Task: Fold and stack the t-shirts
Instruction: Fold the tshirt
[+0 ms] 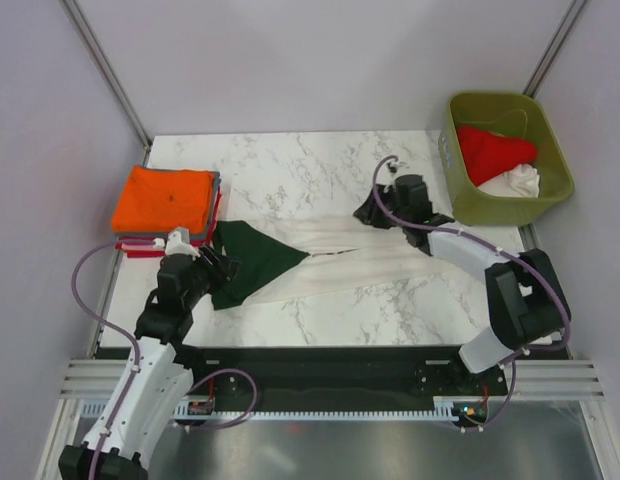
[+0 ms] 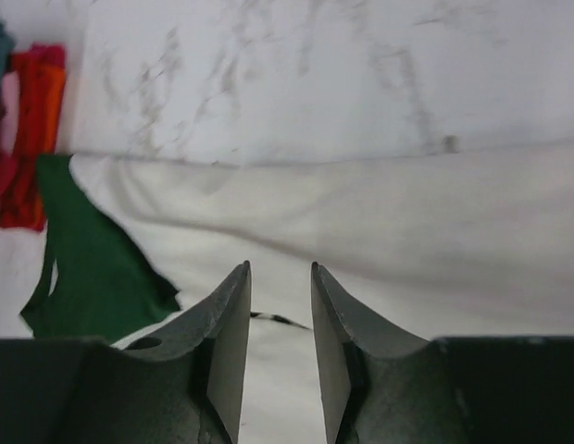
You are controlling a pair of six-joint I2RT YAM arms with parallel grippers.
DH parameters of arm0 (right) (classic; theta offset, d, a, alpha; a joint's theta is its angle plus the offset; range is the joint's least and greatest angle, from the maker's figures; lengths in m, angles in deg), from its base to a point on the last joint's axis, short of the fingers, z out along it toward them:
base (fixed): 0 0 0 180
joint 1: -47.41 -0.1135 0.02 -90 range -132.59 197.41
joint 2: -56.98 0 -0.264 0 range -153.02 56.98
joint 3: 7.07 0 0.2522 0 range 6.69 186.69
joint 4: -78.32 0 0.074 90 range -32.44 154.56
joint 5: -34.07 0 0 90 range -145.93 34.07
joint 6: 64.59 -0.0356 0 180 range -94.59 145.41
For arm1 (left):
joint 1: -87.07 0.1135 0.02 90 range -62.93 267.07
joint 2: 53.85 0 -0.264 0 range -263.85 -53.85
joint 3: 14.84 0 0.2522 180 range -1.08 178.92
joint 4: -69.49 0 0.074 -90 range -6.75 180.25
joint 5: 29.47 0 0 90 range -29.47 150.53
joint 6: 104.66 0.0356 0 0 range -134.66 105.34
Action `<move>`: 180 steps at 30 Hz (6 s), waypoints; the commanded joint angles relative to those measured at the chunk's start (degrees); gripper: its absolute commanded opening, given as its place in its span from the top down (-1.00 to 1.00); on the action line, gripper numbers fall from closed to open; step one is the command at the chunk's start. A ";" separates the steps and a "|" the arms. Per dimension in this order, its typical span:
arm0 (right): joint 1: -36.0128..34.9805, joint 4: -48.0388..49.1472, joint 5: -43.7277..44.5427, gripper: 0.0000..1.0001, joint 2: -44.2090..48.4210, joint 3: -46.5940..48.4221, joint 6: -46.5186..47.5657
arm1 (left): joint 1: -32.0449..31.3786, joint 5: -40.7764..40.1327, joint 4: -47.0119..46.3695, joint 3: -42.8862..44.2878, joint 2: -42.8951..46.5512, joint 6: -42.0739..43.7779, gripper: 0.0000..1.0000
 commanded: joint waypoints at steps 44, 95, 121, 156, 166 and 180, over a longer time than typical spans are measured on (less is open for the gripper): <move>-18.31 20.77 -38.57 1.00 -42.19 30.79 -13.85 | -0.26 -11.09 0.23 38.17 -72.79 -9.13 0.06; -15.58 20.78 -38.75 0.55 -24.16 -1.82 -12.54 | -3.16 -12.94 3.22 43.18 -73.67 -2.44 0.07; -8.47 -11.65 -3.85 0.97 1.49 -2.17 1.96 | -9.57 -10.12 7.97 28.42 -46.52 -2.09 0.56; -2.57 -20.70 19.18 1.00 0.01 -10.35 -4.54 | -11.25 -18.74 11.57 56.26 -84.38 -5.97 0.96; -16.53 -16.87 9.61 1.00 3.61 -17.46 -13.50 | -11.07 -9.09 19.99 89.64 -105.91 3.78 0.95; -40.36 -10.15 3.44 1.00 -10.19 0.53 -16.52 | -12.47 10.53 19.49 121.48 -126.76 2.39 0.95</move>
